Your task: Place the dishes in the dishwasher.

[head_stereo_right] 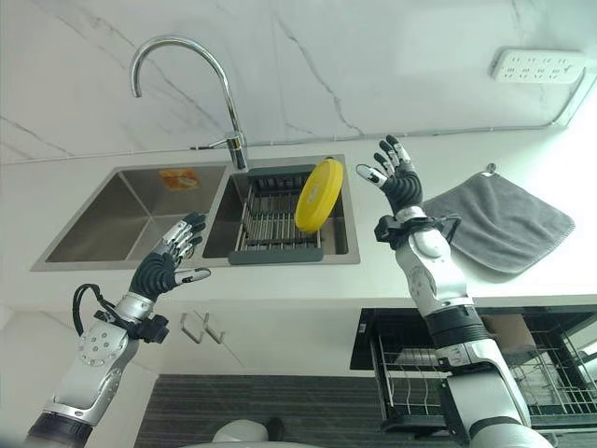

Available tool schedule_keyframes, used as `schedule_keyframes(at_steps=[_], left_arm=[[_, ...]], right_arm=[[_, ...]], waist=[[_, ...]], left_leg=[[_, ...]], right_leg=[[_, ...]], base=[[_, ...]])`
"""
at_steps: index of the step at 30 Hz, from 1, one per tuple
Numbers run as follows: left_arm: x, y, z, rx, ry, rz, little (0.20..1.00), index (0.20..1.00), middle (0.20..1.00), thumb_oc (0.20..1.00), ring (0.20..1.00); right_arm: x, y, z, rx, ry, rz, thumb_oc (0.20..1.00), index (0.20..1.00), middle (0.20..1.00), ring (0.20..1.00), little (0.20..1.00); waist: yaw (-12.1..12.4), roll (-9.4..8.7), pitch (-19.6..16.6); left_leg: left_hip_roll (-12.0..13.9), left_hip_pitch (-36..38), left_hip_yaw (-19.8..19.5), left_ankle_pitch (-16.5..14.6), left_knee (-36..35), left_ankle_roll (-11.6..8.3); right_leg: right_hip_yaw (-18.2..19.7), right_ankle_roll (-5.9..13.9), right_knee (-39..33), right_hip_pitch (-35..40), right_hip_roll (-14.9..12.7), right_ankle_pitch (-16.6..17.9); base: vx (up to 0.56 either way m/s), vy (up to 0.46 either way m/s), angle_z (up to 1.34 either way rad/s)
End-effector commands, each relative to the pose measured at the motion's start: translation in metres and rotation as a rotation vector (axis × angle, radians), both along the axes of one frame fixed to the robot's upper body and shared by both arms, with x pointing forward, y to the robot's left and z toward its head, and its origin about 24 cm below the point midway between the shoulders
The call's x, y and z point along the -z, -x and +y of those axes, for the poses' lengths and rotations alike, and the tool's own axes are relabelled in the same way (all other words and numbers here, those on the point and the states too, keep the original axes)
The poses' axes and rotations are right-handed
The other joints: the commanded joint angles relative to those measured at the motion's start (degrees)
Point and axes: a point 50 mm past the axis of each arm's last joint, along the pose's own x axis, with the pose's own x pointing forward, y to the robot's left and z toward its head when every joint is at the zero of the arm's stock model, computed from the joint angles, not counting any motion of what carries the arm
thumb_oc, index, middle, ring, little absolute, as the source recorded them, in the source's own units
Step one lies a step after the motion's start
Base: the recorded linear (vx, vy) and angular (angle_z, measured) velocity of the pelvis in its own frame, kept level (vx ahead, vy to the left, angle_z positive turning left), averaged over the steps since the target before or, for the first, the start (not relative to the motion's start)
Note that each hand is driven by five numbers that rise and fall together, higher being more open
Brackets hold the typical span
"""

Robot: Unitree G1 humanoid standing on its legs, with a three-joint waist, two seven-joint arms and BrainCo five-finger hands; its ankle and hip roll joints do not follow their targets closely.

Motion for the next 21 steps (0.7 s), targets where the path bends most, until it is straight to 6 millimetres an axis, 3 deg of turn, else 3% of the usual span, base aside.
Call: schedule_keyframes(at_steps=[1, 7, 15, 21], left_arm=[[-0.021, 0.005, -0.01, 0.136, -0.061, -0.119, 1.0, 1.0, 1.0, 1.0, 1.0], [-0.027, 0.007, -0.012, 0.201, -0.075, -0.112, 1.0, 1.0, 1.0, 1.0, 1.0], [-0.025, 0.017, -0.012, 0.252, -0.093, -0.103, 1.0, 1.0, 1.0, 1.0, 1.0], [-0.03, 0.018, -0.008, 0.27, -0.095, -0.106, 1.0, 1.0, 1.0, 1.0, 1.0]], right_arm=[[-0.068, -0.008, -0.004, -0.004, 0.019, -0.238, 1.0, 1.0, 1.0, 1.0, 1.0], [-0.055, -0.013, -0.03, 0.053, -0.027, -0.164, 1.0, 1.0, 1.0, 1.0, 1.0], [-0.026, -0.014, -0.042, 0.041, -0.146, -0.044, 1.0, 1.0, 1.0, 1.0, 1.0], [-0.023, -0.013, -0.055, 0.052, -0.157, -0.018, 1.0, 1.0, 1.0, 1.0, 1.0]], waist=[[1.4, -0.56, -1.5], [1.3, 0.44, -1.8], [1.6, 1.17, -1.4], [1.9, 1.27, -0.6]], left_leg=[[-2.4, -0.3, -3.1, -2.3, 1.6, 1.25], [-3.7, 1.5, -3.8, -2.9, 1.1, 2.08], [-4.7, 2.6, -5.1, -3.3, 1.1, 2.83], [-5.4, 2.0, -6.1, -3.3, 1.6, 3.31]], right_leg=[[4.9, -1.35, 7.7, -1.0, -0.6, -5.2], [4.8, -0.82, 9.0, -0.1, -1.4, -6.0], [4.9, -0.69, 10.0, 0.8, -1.8, -6.5], [5.2, -0.46, 10.9, 0.2, -1.9, -6.7]], base=[[0.08, 0.073, 0.07], [0.1, 0.068, 0.1], [0.1, 0.043, 0.12], [0.03, 0.023, 0.04]])
